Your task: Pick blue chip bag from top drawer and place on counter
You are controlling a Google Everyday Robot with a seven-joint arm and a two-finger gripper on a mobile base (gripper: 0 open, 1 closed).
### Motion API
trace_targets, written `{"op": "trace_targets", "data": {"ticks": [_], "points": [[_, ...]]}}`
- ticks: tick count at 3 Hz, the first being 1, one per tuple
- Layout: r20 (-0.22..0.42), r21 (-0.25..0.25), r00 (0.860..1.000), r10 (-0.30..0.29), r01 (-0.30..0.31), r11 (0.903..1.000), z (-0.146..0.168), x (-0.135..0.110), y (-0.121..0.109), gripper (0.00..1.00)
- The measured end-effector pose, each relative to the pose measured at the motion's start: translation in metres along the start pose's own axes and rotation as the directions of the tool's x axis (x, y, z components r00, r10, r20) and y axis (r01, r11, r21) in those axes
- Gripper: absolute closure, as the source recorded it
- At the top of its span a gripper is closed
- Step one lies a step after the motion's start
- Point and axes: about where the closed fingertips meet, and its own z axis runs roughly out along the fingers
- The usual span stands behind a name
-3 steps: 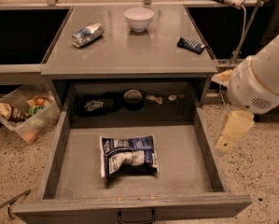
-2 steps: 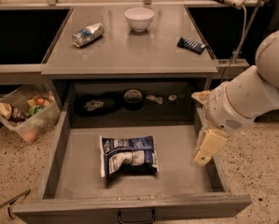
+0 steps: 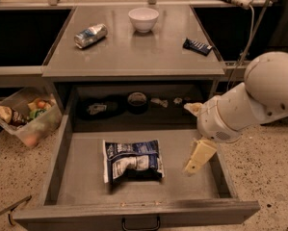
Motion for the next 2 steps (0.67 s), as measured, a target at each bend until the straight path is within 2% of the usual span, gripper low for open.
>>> {"op": "trace_targets", "data": {"ticks": [1,2], "points": [[0.112,-0.016,0.994,0.004,-0.003,0.9999,0.059,-0.013,-0.007,0.0],[0.2,-0.049,0.98,-0.008,0.018,0.9986,0.114,-0.034,-0.01,0.0]]}}
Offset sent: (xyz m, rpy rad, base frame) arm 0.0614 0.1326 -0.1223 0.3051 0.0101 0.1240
